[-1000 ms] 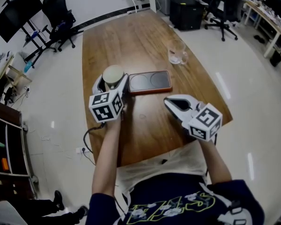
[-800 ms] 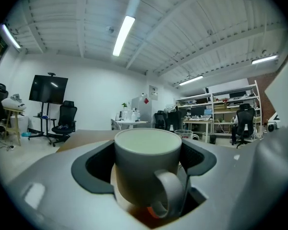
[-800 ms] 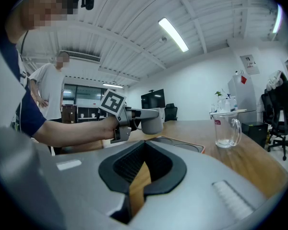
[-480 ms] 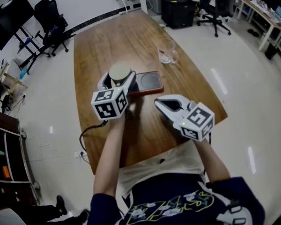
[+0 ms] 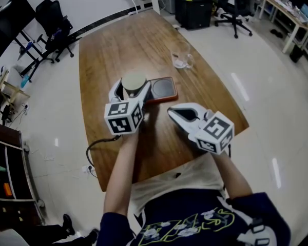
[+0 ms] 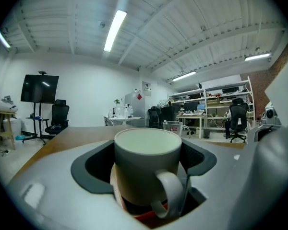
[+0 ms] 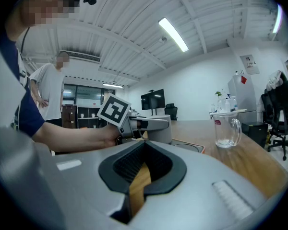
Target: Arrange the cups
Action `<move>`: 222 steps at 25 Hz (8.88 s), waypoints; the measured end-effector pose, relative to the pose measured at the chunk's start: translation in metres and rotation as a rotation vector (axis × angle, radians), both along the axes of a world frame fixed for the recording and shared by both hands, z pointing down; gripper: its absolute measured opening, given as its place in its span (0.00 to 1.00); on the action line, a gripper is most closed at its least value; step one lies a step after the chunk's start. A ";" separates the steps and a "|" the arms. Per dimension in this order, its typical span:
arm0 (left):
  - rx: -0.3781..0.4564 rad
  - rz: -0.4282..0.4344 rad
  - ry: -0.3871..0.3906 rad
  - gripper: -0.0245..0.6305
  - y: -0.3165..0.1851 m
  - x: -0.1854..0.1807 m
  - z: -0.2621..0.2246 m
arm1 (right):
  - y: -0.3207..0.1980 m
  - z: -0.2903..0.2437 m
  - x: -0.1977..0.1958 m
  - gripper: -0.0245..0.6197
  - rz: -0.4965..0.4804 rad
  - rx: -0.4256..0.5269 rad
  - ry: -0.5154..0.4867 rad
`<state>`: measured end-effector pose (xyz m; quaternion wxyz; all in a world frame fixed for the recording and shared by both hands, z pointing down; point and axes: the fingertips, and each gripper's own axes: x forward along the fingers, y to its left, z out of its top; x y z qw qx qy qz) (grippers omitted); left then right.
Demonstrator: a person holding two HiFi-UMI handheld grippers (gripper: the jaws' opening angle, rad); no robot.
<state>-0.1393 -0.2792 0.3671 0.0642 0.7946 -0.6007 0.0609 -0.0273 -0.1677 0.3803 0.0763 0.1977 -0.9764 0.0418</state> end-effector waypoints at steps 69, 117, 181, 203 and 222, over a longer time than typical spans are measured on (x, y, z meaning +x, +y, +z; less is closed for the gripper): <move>-0.010 0.048 0.032 0.04 0.165 -0.012 0.014 | 0.000 0.004 0.001 0.04 -0.001 0.000 0.010; -0.008 0.110 0.030 0.04 0.164 -0.004 0.015 | -0.141 0.005 0.066 0.66 0.258 -0.001 0.011; -0.006 0.118 0.029 0.04 0.166 -0.002 0.016 | -0.148 -0.043 -0.007 0.60 -0.006 0.022 -0.131; -0.006 0.118 0.030 0.04 0.165 -0.003 0.015 | -0.119 -0.013 -0.034 0.61 -0.109 0.060 -0.066; -0.006 0.118 0.026 0.04 0.165 -0.003 0.016 | -0.069 0.004 0.024 0.84 -0.100 -0.003 -0.001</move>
